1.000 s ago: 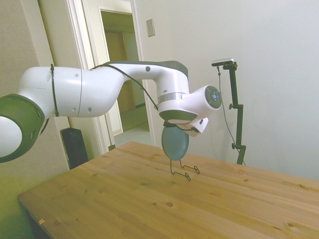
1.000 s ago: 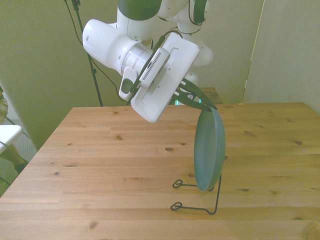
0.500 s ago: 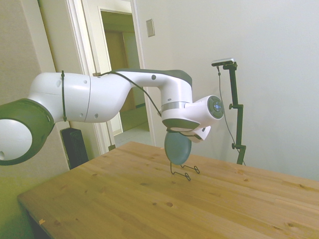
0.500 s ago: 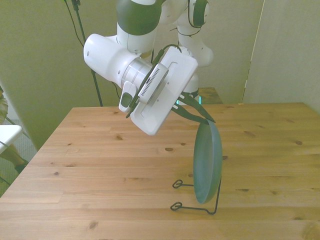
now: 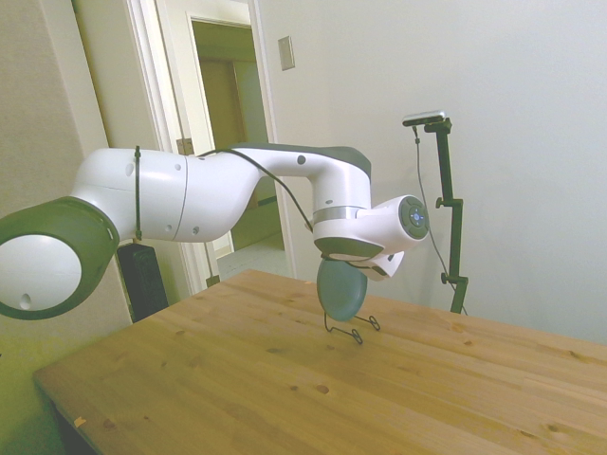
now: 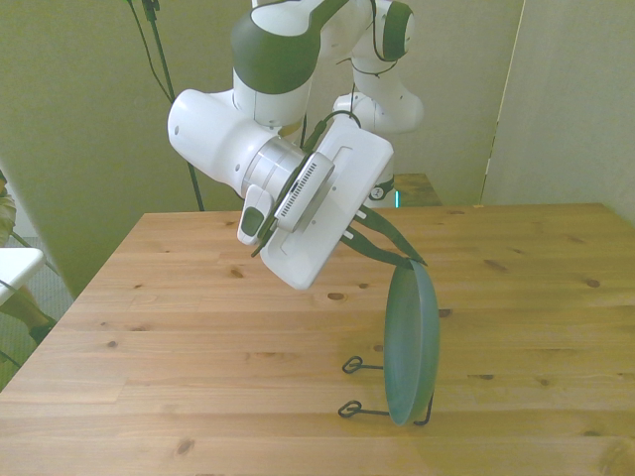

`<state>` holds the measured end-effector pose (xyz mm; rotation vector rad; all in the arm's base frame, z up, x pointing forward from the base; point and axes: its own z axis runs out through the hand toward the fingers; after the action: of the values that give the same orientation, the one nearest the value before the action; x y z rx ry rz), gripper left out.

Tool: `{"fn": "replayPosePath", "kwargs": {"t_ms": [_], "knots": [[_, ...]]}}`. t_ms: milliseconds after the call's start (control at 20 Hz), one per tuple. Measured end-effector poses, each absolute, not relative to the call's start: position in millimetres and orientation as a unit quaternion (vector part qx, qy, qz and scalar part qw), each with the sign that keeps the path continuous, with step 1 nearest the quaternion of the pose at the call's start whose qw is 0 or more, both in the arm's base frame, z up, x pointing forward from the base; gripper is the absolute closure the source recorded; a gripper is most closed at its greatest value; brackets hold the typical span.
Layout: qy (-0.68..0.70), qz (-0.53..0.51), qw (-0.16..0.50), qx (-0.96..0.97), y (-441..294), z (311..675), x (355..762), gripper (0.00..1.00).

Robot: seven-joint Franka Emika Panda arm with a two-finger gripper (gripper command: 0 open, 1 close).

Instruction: Load the plate

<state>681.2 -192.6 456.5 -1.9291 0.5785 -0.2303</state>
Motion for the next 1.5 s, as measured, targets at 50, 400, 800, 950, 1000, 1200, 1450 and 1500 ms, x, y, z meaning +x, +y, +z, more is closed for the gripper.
{"fn": "replayPosePath", "kwargs": {"t_ms": [50,400,800,950,1000,1200,1450,1500], "knots": [[0.242,-0.096,0.529,-0.808,-193,455,682,1.0],[0.244,-0.093,0.528,-0.808,-191,445,687,1.0],[0.241,-0.096,0.527,-0.809,-188,441,692,1.0],[0.24,-0.096,0.528,-0.809,-187,441,692,1.0],[0.239,-0.096,0.528,-0.809,-186,441,692,1.0],[0.233,-0.096,0.53,-0.81,-182,441,693,1.0],[0.229,-0.094,0.533,-0.809,-176,441,695,1.0],[0.229,-0.093,0.533,-0.809,-175,441,695,1.0]]}}
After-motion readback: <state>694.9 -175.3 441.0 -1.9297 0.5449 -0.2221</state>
